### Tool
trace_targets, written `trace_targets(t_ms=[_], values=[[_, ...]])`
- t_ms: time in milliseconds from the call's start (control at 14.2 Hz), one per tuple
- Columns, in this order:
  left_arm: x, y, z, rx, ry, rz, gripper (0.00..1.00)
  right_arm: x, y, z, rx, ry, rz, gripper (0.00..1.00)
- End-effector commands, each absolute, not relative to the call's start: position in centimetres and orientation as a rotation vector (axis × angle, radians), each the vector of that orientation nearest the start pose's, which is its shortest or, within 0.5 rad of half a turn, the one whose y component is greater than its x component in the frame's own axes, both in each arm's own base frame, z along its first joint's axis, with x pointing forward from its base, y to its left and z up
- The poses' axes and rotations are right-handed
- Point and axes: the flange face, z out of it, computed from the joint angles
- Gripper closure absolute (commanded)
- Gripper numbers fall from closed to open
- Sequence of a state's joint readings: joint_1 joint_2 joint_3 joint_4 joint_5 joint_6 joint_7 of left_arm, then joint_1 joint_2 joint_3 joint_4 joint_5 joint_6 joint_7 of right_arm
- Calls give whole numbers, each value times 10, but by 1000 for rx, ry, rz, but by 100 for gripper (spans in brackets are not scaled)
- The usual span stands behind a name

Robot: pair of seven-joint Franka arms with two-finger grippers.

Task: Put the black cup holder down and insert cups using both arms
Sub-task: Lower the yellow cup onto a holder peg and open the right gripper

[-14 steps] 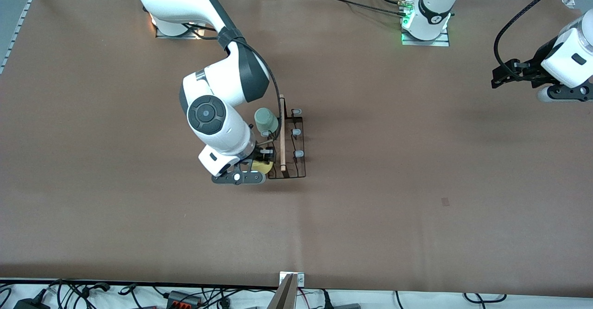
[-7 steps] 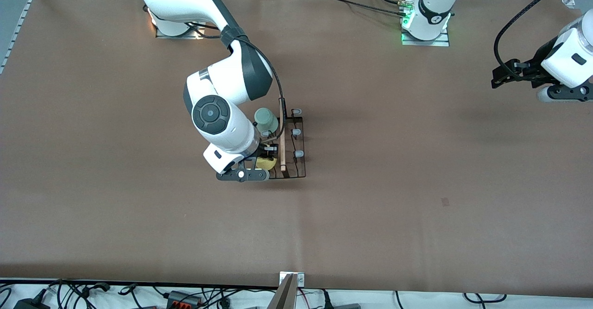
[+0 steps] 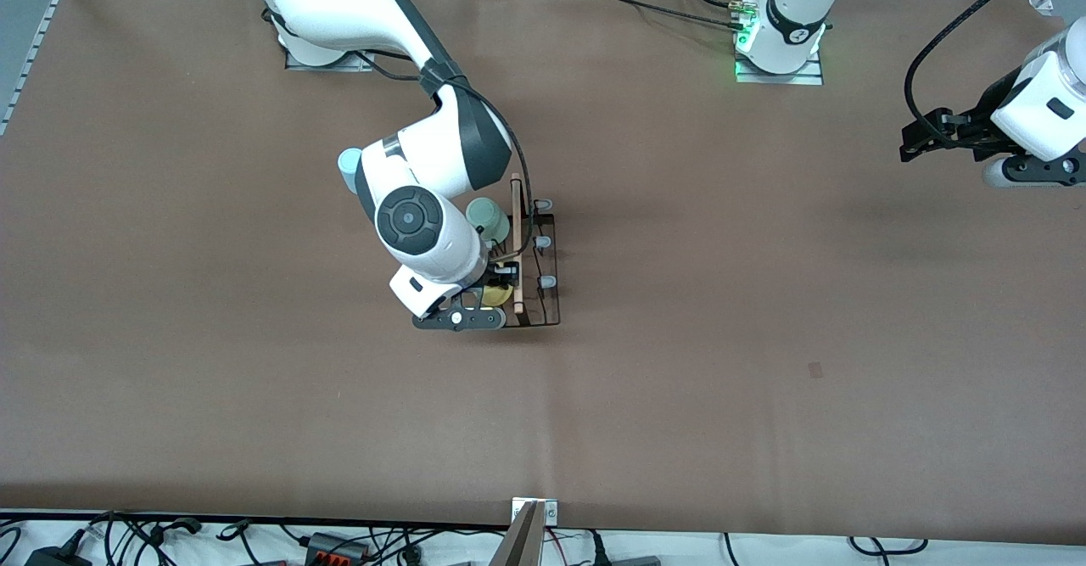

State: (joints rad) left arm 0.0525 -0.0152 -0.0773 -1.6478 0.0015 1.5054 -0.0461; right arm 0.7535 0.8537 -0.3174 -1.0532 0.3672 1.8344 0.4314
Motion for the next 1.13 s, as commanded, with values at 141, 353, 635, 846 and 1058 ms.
trace_targets(t_ms=[141, 353, 635, 846, 1058], values=[[539, -10, 594, -3141, -5, 210, 0, 640, 418, 326, -3058, 78, 154, 0], [539, -9, 594, -3141, -7, 210, 0, 649, 394, 379, -3059, 136, 83, 0], [539, -9, 594, -3141, -7, 210, 0, 664, 313, 469, -3095, 239, 12, 0], [539, -9, 594, -3141, -7, 210, 0, 671, 254, 488, -3177, 159, 63, 0], [539, -9, 594, -3141, -7, 210, 0, 674, 216, 514, -3181, 121, 41, 0]])
